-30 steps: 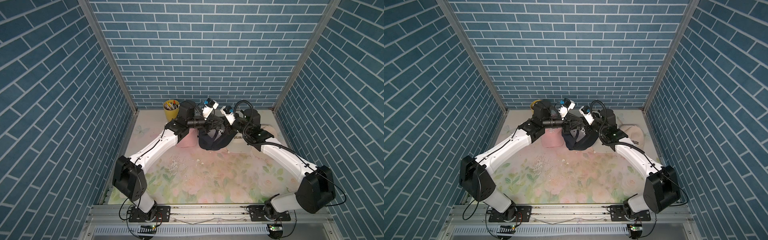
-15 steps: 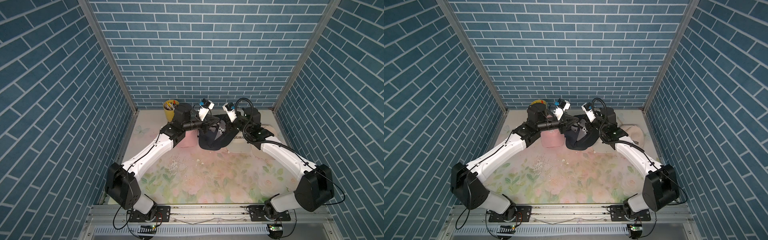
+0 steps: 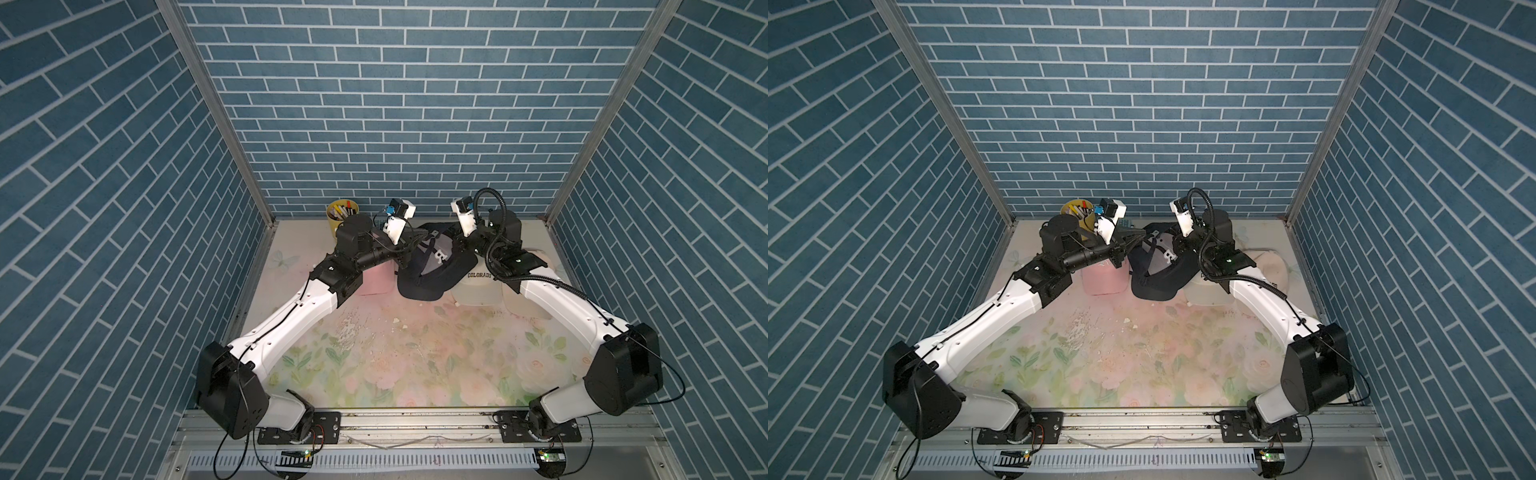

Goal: Open the adjustable buckle of the baseball cap
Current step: Open the adjustable buckle on the baseball cap.

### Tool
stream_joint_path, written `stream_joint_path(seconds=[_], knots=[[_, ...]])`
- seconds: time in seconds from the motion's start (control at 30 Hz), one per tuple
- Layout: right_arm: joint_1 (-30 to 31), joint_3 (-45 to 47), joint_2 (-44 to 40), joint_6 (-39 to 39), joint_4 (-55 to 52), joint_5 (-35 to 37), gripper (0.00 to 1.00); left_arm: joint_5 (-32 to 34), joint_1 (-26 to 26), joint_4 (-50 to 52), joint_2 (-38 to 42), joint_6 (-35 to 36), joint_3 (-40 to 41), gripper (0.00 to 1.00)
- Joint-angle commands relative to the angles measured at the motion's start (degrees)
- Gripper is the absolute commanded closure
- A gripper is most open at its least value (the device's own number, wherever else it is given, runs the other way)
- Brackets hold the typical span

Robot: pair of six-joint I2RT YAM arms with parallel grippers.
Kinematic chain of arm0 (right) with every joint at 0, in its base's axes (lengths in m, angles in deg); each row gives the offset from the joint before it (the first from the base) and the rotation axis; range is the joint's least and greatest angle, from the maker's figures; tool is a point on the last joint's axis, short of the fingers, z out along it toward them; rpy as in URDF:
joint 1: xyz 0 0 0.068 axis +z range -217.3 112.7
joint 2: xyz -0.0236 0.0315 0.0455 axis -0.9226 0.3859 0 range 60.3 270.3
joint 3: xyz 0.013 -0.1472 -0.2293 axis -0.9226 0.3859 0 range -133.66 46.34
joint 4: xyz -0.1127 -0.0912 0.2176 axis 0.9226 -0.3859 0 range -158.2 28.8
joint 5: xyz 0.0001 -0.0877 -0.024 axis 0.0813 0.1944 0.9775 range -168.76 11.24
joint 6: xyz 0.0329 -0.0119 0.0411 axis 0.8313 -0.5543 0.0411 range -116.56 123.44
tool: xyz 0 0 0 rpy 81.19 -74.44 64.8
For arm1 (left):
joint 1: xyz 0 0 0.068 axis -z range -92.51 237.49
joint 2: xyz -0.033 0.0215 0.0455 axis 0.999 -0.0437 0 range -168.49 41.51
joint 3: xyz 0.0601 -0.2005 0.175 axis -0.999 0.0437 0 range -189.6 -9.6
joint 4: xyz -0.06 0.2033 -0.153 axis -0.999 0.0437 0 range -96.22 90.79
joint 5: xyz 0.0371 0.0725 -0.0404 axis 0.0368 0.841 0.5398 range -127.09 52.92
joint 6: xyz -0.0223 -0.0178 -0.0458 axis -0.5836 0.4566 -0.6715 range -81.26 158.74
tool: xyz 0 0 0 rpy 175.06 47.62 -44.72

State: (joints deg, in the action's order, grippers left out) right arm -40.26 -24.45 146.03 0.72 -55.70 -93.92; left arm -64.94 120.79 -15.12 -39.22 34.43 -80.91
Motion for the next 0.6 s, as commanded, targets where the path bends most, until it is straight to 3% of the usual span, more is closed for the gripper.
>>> stream_joint_path(seconds=[0.0,0.07,0.17,0.57], knots=[[-1.1,-2.5,0.0,2.7,-0.7,1.8,1.00,2.0,0.0,-0.1,0.2,0.2,-1.7,0.78],[-1.1,-3.5,-0.2,3.0,-1.5,1.8,1.00,2.9,-0.1,-0.3,0.1,-0.5,-1.4,0.60],[-1.0,-5.0,-0.3,4.6,-2.4,1.8,1.00,7.2,-0.1,-1.7,1.3,-1.9,0.9,0.46],[-0.5,-12.9,2.1,14.5,-8.8,3.2,1.00,25.0,5.0,-6.2,3.3,-1.1,6.7,0.42]])
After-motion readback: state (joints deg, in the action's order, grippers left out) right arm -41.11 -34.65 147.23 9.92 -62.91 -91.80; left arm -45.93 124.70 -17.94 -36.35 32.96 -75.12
